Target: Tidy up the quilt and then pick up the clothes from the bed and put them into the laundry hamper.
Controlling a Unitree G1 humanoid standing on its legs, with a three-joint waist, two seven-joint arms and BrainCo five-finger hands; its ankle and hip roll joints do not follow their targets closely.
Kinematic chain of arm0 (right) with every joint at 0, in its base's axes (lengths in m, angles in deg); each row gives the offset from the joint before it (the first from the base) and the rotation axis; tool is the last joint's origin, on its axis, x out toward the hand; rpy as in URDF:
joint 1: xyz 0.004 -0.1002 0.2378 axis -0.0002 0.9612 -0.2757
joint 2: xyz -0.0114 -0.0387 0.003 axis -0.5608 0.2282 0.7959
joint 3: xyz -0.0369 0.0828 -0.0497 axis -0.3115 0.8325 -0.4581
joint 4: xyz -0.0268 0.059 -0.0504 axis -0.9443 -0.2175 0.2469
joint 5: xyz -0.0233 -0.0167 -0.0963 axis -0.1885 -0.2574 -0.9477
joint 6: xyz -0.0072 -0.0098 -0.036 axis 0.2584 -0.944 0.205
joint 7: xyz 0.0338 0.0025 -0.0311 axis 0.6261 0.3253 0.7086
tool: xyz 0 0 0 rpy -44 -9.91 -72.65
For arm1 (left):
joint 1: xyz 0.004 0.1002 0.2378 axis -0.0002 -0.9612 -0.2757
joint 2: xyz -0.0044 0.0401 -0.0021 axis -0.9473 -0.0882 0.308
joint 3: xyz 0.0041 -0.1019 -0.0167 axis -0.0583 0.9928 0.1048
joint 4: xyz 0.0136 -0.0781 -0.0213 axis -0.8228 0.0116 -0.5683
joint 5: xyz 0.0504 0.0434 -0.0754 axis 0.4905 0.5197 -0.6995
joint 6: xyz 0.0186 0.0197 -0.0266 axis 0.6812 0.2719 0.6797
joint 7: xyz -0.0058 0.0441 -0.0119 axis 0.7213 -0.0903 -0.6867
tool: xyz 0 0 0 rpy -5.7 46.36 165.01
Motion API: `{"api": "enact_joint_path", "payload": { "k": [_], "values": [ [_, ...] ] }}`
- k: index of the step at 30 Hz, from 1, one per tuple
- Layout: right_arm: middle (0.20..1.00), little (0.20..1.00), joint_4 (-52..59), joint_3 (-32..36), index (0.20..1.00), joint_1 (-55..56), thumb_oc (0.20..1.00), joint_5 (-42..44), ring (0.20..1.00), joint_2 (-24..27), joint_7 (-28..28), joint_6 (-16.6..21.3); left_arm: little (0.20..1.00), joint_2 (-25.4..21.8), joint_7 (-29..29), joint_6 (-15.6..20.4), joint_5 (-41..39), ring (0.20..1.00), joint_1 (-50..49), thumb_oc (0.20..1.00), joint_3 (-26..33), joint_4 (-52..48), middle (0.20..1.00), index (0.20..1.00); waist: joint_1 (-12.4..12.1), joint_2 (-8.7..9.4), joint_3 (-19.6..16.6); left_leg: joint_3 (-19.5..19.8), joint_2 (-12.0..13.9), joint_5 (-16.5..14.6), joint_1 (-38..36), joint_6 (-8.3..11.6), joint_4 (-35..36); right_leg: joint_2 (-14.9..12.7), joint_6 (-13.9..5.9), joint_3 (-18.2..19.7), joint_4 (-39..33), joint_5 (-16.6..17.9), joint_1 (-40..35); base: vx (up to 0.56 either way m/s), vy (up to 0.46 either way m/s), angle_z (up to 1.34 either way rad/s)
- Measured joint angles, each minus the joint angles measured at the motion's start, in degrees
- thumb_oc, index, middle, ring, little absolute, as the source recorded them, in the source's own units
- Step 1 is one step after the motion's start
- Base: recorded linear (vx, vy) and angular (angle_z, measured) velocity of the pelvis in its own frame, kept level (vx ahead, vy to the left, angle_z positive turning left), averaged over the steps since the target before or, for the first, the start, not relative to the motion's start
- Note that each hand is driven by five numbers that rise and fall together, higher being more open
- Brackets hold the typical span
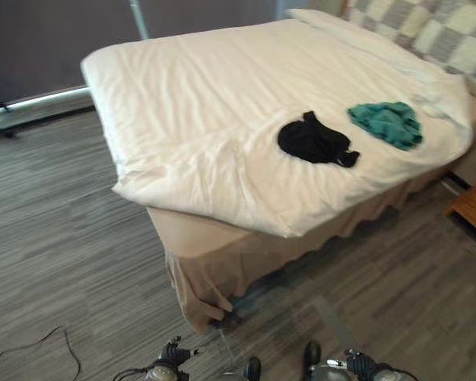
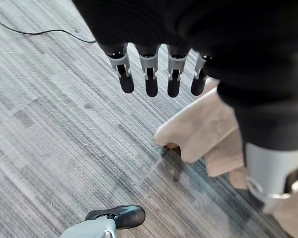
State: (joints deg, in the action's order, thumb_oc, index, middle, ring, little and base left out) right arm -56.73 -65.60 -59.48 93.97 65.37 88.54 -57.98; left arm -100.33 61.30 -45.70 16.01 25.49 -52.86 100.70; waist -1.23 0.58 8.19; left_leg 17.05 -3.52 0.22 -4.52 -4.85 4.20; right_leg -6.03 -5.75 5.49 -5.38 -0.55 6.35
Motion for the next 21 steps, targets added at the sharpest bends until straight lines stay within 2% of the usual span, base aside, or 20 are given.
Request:
{"api": "enact_joint_path", "payload": {
  "k": [1, 2, 3, 4, 5, 6, 7, 8, 9, 10, 12, 13, 14, 15, 16, 17, 18, 19, 20, 21],
  "values": [
    [1.000, 1.000, -0.3, 0.5, 1.000, -0.5, 1.000, -0.2, 1.000, 0.0, 0.3, -0.3, 1.000, -0.2, -0.1, 0.2, 0.0, 1.000, 0.4, 1.000, 0.1, 0.1, 1.000, 1.000, 0.2, 0.08, 0.5, 2.7, 0.7, -0.2, -1.0, 1.05, -0.2, 1.2, -0.34, 3.9, 0.0, 4.5, 0.6, 0.22, -0.287, 1.98],
    [1.000, 1.000, -0.6, -0.1, 1.000, -0.5, 1.000, -0.2, 1.000, -0.2, 0.3, -0.7, 1.000, -0.4, 0.0, 0.4, -0.2, 1.000, 0.6, 1.000, 0.5, 0.0, 1.000, 1.000, 0.1, 0.86, 0.4, 4.2, 0.6, -0.8, -0.8, 1.88, -0.6, 0.8, 0.72, 5.6, 0.0, 8.2, -0.1, 0.12, -0.172, 1.85],
    [1.000, 1.000, -0.5, 0.1, 1.000, 0.6, 1.000, -0.2, 1.000, -0.7, 0.2, -0.6, 1.000, -0.8, 0.0, 0.7, -0.3, 1.000, 0.7, 1.000, 0.5, -0.4, 1.000, 1.000, 0.7, 3.15, 0.3, 2.8, -1.2, -2.1, -1.7, 4.85, -1.7, -2.0, 2.03, 3.4, 0.4, 14.6, -2.0, 0.23, -0.357, 1.67],
    [1.000, 1.000, -1.4, 0.3, 1.000, 0.5, 1.000, -0.3, 1.000, -0.3, 0.1, -0.9, 1.000, 0.1, -0.2, 1.2, -0.5, 1.000, -0.2, 1.000, 0.4, -1.3, 1.000, 1.000, 0.0, 2.96, 0.1, -1.4, 0.4, -4.3, -3.1, 5.23, -0.5, -0.8, 1.07, 2.1, 0.5, 9.2, -4.3, 0.22, -0.351, 1.30],
    [1.000, 1.000, -1.5, 0.1, 1.000, -1.0, 1.000, -0.4, 1.000, -0.6, 0.1, -1.1, 1.000, 0.7, -0.1, 1.9, -0.6, 1.000, -0.9, 1.000, 1.4, -1.5, 1.000, 1.000, -1.1, 0.95, 0.0, -2.6, 2.4, -4.1, -2.5, 5.73, -0.9, 0.2, 1.75, 0.6, 0.5, 8.7, -5.0, 0.22, -0.352, 1.10],
    [1.000, 1.000, -1.1, 0.0, 1.000, -1.6, 1.000, -1.1, 1.000, -0.2, 0.2, -1.1, 1.000, 1.6, -0.3, 2.1, -1.3, 1.000, -1.6, 1.000, 2.6, -1.7, 1.000, 1.000, -0.5, 1.72, 0.6, -2.4, 3.1, -4.0, -1.2, 6.90, -2.6, 0.8, 2.68, -2.0, 0.5, 8.1, -5.9, 0.13, -0.231, 0.75],
    [1.000, 1.000, -0.5, 0.1, 1.000, -1.8, 1.000, -2.1, 1.000, 0.2, 0.2, -1.2, 1.000, 1.8, -0.1, 2.1, -1.7, 1.000, -2.5, 1.000, 2.7, -2.2, 1.000, 1.000, -0.7, 1.80, 0.7, -3.2, 3.5, -4.0, -1.6, 6.93, -1.6, 1.1, 2.90, -2.2, 0.5, 8.0, -6.2, 0.14, -0.299, 0.93],
    [1.000, 1.000, 0.1, 0.2, 1.000, -2.9, 1.000, -2.4, 1.000, 0.3, 0.2, -1.1, 1.000, 1.8, 0.0, 2.2, -2.9, 1.000, -4.6, 1.000, 3.4, -2.2, 1.000, 1.000, -0.7, 1.50, 0.5, -4.3, 4.5, -2.9, -1.8, 7.64, 0.7, 1.8, 3.45, -2.7, 0.4, 7.6, -6.8, 0.16, -0.353, 0.74],
    [1.000, 1.000, 0.4, 0.0, 1.000, -3.1, 1.000, -2.4, 1.000, 0.7, 0.2, -1.0, 1.000, 1.6, -0.1, 2.1, -4.3, 1.000, -5.7, 1.000, 5.9, -2.1, 1.000, 1.000, -0.7, 1.30, 0.6, -4.3, 6.2, -0.6, -1.7, 9.23, 0.4, 3.1, 5.09, -5.0, 0.4, 6.0, -7.7, 0.09, -0.227, 0.72],
    [1.000, 1.000, 0.4, 0.0, 1.000, -3.3, 1.000, -2.4, 1.000, 0.9, 0.2, -1.0, 1.000, 1.3, -0.1, 2.1, -5.1, 1.000, -6.0, 1.000, 6.9, -2.2, 1.000, 1.000, -0.7, 1.31, 0.6, -3.7, 6.8, -1.1, -1.7, 9.74, 0.5, 3.6, 5.30, -5.6, 0.2, 5.6, -7.8, 0.03, -0.109, 0.52],
    [1.000, 1.000, 0.4, 0.3, 1.000, -3.4, 1.000, -2.5, 1.000, 1.7, 0.0, -0.8, 1.000, 0.0, -0.7, 2.1, -7.7, 1.000, -6.2, 1.000, 7.9, -2.7, 1.000, 1.000, -1.1, 1.44, 0.9, -4.1, 7.6, -1.2, -0.6, 10.09, 0.5, 4.3, 5.45, -7.2, 0.1, 5.4, -7.6, 0.00, -0.082, 0.51],
    [1.000, 1.000, 0.4, 0.9, 1.000, -3.4, 1.000, -2.5, 1.000, 3.0, 0.0, -0.7, 1.000, -0.7, -1.3, 2.1, -8.1, 1.000, -6.3, 1.000, 8.6, -3.9, 1.000, 1.000, -1.4, 0.85, 1.3, -4.4, 7.9, -1.3, 0.4, 10.18, 0.4, 4.4, 5.62, -8.7, 0.0, 5.1, -7.4, -0.01, -0.023, 0.61],
    [1.000, 1.000, 0.4, 1.5, 1.000, -3.0, 1.000, -2.5, 1.000, 3.5, 0.0, -0.7, 1.000, -1.1, -1.6, 2.1, -9.1, 1.000, -5.9, 1.000, 9.5, -4.9, 1.000, 1.000, -1.2, 0.86, 1.5, -6.2, 7.9, -1.4, 0.9, 10.06, 0.4, 4.1, 5.93, -9.4, 0.0, 4.9, -7.1, 0.00, 0.011, 0.66],
    [1.000, 1.000, 0.1, 2.7, 1.000, -2.1, 1.000, -2.5, 1.000, 4.0, -0.3, -0.6, 1.000, -3.0, -2.3, 2.1, -10.6, 1.000, -5.6, 1.000, 9.9, -9.3, 1.000, 1.000, -0.9, 0.60, 1.7, -14.5, 9.2, -1.1, 2.5, 9.88, 0.4, 3.2, 5.74, -10.6, 0.0, 4.7, -6.5, 0.06, -0.004, 0.81],
    [1.000, 1.000, 0.1, 4.1, 1.000, -1.0, 1.000, -2.5, 1.000, 4.7, -0.7, -0.7, 1.000, -5.7, -3.4, 2.8, -11.5, 1.000, -4.4, 1.000, 8.9, -15.8, 1.000, 1.000, -0.4, -0.62, 2.5, -22.1, 10.6, 0.6, 3.3, 10.13, 0.8, 2.1, 5.27, -12.5, 0.0, 4.6, -6.4, 0.09, -0.030, 0.73],
    [1.000, 1.000, 0.0, 4.5, 1.000, -0.7, 1.000, -2.5, 1.000, 4.8, -0.9, -0.8, 1.000, -6.5, -3.8, 2.9, -11.5, 1.000, -4.1, 1.000, 9.0, -17.9, 1.000, 1.000, -0.4, -0.94, 2.7, -22.7, 10.4, 1.3, 3.2, 10.35, 0.8, 1.9, 5.03, -12.3, 0.0, 4.7, -6.2, 0.10, -0.050, 0.29],
    [1.000, 1.000, 0.2, 5.3, 1.000, 1.2, 1.000, -2.5, 1.000, 4.5, -1.1, -0.4, 1.000, -13.1, -4.1, 2.6, -11.0, 1.000, -6.6, 1.000, 9.4, -32.3, 1.000, 1.000, -0.7, -1.15, 2.9, -23.8, 9.6, 1.5, 3.4, 10.05, 0.8, 1.0, 4.41, -11.3, 0.0, 5.1, -5.7, 0.04, -0.037, -0.14],
    [1.000, 1.000, 0.3, 5.8, 1.000, 2.1, 1.000, -2.5, 1.000, 4.2, -1.2, -0.3, 1.000, -15.3, -4.6, 3.6, -10.7, 1.000, -6.6, 1.000, 9.7, -35.4, 1.000, 1.000, -0.6, -1.13, 2.8, -24.0, 9.4, 1.5, 3.4, 9.91, 0.8, 0.6, 4.12, -11.5, 0.0, 5.4, -5.8, 0.00, -0.028, -0.19],
    [1.000, 1.000, 0.7, 8.0, 1.000, 4.2, 1.000, -2.3, 1.000, 3.6, -1.4, 0.0, 1.000, -21.1, -5.9, 3.7, -8.8, 1.000, -6.2, 1.000, 12.3, -43.1, 1.000, 1.000, -0.5, -1.54, 3.0, -24.2, 8.8, 1.6, 3.5, 9.64, 0.8, 0.0, 3.15, -11.5, 0.0, 6.0, -5.5, -0.02, -0.025, -0.04],
    [1.000, 1.000, 0.6, 8.8, 1.000, 5.0, 1.000, -2.3, 1.000, 3.6, -1.4, 0.0, 1.000, -23.6, -6.7, 4.2, -7.6, 1.000, -6.3, 1.000, 12.9, -47.4, 1.000, 1.000, -0.5, -1.14, 2.9, -24.2, 8.6, 1.6, 3.8, 9.56, 0.8, -0.1, 3.09, -11.4, 0.0, 6.1, -5.3, 0.00, 0.000, 0.00]
  ]
}}
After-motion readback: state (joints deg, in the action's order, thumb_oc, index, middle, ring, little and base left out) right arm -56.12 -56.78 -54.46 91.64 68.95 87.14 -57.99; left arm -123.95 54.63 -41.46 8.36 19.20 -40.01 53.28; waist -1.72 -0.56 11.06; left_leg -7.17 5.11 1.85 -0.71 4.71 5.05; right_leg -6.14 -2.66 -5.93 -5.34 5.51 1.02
